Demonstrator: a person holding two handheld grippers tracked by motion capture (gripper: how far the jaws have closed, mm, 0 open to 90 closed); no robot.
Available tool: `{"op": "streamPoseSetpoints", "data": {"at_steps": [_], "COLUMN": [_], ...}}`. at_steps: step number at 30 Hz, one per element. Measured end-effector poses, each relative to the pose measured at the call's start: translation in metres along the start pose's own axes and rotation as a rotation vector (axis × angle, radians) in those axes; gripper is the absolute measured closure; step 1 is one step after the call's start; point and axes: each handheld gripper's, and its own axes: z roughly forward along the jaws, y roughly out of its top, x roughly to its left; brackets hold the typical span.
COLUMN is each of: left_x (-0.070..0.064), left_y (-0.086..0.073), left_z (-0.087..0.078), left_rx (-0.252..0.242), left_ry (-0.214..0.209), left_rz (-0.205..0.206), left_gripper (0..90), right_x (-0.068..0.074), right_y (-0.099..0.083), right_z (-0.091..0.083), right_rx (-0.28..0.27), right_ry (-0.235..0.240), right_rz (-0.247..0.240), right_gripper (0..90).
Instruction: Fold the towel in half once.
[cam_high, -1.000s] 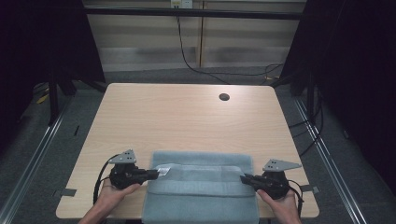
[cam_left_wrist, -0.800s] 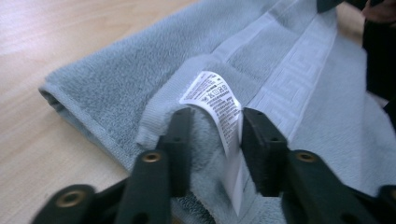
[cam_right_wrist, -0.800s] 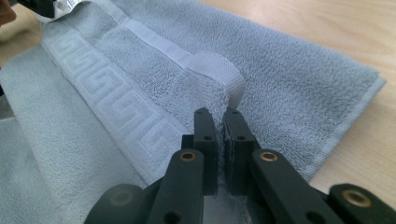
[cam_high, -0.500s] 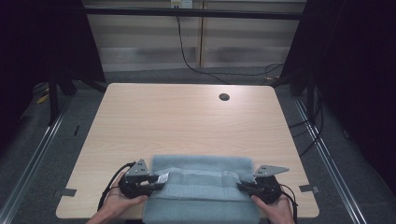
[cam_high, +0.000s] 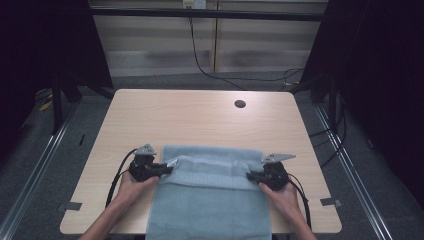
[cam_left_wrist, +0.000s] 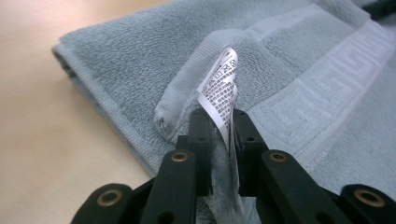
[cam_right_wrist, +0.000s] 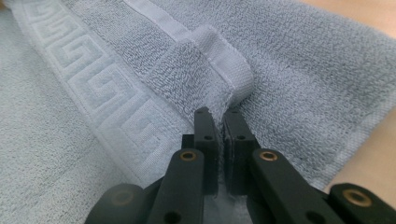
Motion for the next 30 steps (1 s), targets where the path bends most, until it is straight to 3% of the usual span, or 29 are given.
{"op": "streamPoseSetpoints", "data": {"at_steps": [6, 13, 18, 20, 21, 23, 25, 28, 30], "left_x": [0.031, 0.046, 0.058, 0.066, 0.066, 0.066, 0.069, 0.076, 0.077], "left_y": [0.021, 0.037, 0.043, 0.047, 0.051, 0.057, 0.058, 0.056, 0.057], "left_z": [0.014, 0.023, 0.028, 0.032, 0.036, 0.04, 0.042, 0.04, 0.039], "left_rx": [-0.019, -0.009, -0.029, -0.046, -0.053, -0.027, -0.037, -0.066, -0.067], "left_ry": [0.02, 0.083, 0.113, 0.124, 0.145, 0.176, 0.165, 0.129, 0.127], "left_rz": [-0.041, -0.043, -0.067, -0.12, -0.122, -0.083, -0.093, -0.141, -0.142], "left_gripper": [80.9, 80.9, 80.9, 81.0, 81.1, 81.2, 81.2, 81.3, 81.5], "right_x": [-0.026, -0.043, -0.051, -0.053, -0.054, -0.058, -0.061, -0.064, -0.065], "right_y": [0.033, 0.062, 0.073, 0.077, 0.081, 0.086, 0.088, 0.09, 0.093], "right_z": [0.027, 0.048, 0.061, 0.066, 0.068, 0.072, 0.073, 0.076, 0.077], "right_rx": [-0.001, 0.029, -0.004, -0.012, -0.007, -0.004, -0.003, -0.018, -0.003], "right_ry": [-0.038, -0.09, -0.11, -0.119, -0.13, -0.154, -0.17, -0.173, -0.175], "right_rz": [0.027, 0.04, 0.072, 0.084, 0.083, 0.105, 0.107, 0.124, 0.107], "right_gripper": [86.2, 86.1, 86.1, 86.1, 86.1, 86.2, 86.1, 86.2, 86.1]}}
